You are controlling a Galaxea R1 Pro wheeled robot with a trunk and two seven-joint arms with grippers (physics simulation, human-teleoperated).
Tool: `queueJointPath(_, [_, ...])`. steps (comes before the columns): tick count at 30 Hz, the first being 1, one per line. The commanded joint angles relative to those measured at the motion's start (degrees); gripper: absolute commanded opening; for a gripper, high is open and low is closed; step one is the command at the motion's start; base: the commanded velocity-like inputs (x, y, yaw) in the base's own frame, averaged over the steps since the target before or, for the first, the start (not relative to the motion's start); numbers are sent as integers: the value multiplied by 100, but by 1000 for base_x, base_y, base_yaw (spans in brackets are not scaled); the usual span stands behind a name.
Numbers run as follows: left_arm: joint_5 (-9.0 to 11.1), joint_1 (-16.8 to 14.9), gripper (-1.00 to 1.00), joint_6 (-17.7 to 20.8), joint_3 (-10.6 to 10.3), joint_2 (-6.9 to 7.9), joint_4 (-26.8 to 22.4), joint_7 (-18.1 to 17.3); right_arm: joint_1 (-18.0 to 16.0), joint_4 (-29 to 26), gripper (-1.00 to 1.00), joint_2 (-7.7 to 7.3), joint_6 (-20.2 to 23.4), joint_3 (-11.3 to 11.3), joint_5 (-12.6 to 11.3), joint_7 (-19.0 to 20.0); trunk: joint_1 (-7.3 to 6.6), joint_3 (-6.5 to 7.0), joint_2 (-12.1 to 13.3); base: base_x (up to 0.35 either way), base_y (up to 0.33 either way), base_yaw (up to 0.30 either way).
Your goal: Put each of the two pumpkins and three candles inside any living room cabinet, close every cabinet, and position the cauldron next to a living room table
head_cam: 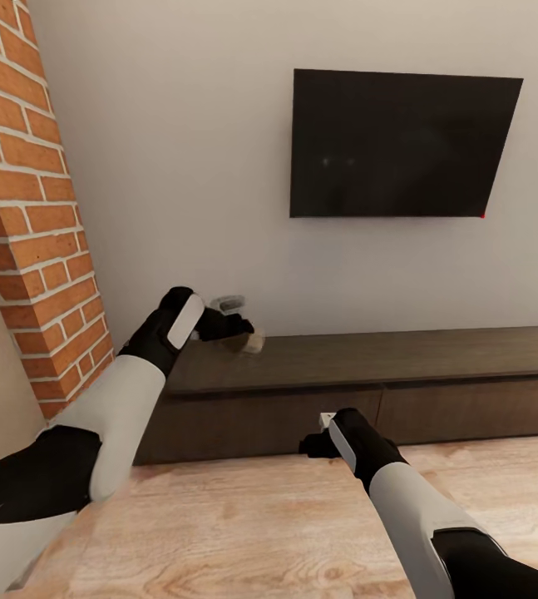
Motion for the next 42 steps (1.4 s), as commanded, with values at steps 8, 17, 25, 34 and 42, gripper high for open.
queueJointPath(8, [1134,-264,-100,16,-22,4,64,58,-2,-11,100,-1,-109,-9,-299,59,-1,-7,-2,0,0,0])
queueJointPath(17, [2129,-474,-100,15,-22,18,32,58,6,-3,100,-25,-796,0,-1444,66,-1,-7,-2,0,0,0])
queueJointPath(25, [3327,-637,-100,-24,-12,16,12,3,300,-3,100,-77,-905,1,-1746,72,-1,-7,-2,0,0,0])
queueJointPath(34, [3677,-637,-100,-28,-20,14,-57,-13,384,208,100,-365,-1083,2,-3179,1023,-1,-7,-2,0,0,0])
queueJointPath(42, [3688,-637,-100,-22,-13,23,-54,-303,385,1143,100,-575,-1399,-4,-3643,2551,-1,-7,-2,27,0,0])
